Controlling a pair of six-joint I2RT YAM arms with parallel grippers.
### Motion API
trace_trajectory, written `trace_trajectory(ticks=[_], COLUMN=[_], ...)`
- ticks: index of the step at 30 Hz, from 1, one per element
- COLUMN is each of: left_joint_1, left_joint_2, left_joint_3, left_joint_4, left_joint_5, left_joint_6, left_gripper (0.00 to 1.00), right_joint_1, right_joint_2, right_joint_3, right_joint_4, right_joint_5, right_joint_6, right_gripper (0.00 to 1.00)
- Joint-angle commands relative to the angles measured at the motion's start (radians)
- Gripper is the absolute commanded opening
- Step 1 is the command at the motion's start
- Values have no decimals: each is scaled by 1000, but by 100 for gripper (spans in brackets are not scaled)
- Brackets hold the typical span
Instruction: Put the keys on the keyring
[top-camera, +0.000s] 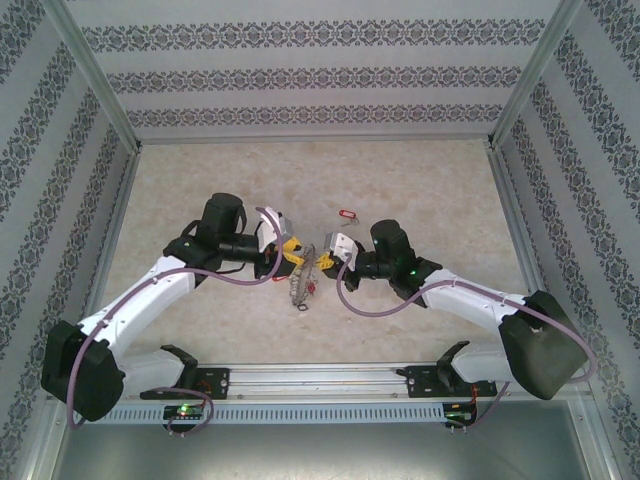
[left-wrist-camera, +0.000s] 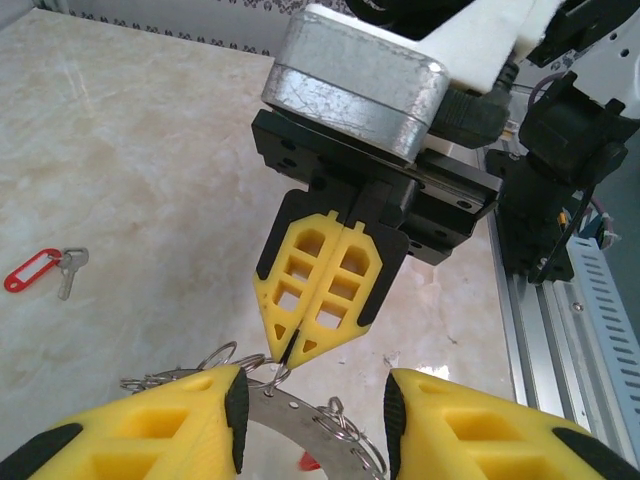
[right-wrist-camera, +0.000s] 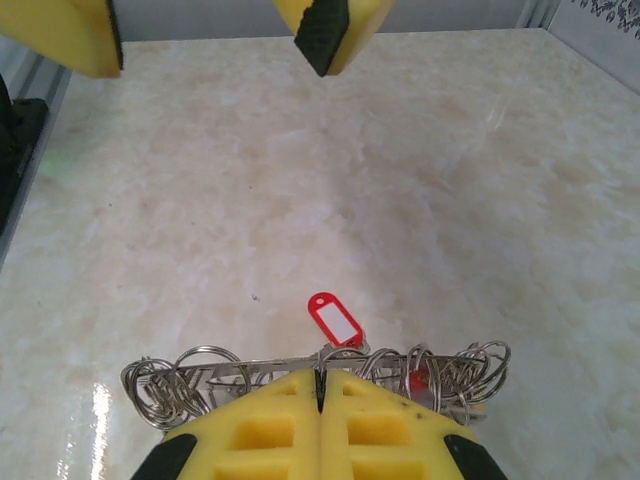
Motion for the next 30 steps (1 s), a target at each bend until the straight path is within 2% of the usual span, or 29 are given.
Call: trace_trajectory(ticks=[1, 3, 7, 12, 15, 17, 22, 30], left_joint_1=[-11, -11, -11, -11, -12, -13, -20, -34], left_joint_2=[21, 19, -4, -33, -28, -16, 7, 39], left_joint_3=[-18, -81, -177, -256, -281, -306, -404, -466], left_joint_4=[34, 145, 289, 384, 416, 466, 703, 791], left_joint_5=[-7, -41, -214, -328, -295, -258, -207, -200], left_joint_6=[-12, -72, -187, -256, -273, -270, -252, -115], left_gripper=[42, 42, 42, 42, 42, 42, 42, 42], right_joint_1=[8, 7, 4, 14, 31, 34, 12, -34], right_joint_2=[5, 8, 9, 50, 112, 144, 207, 245], right_joint_3=[15, 1, 16, 19, 68, 77, 91, 47], right_joint_4=[-21, -54, -199, -172, -186, -165, -39, 167], right_joint_5=[-2, 2, 53, 70, 121, 111, -26, -165], right_joint_6=[-79, -124, -196, -233, -258, -298, -234, -100], right_gripper=[0, 0, 0, 0, 0, 0, 0, 0])
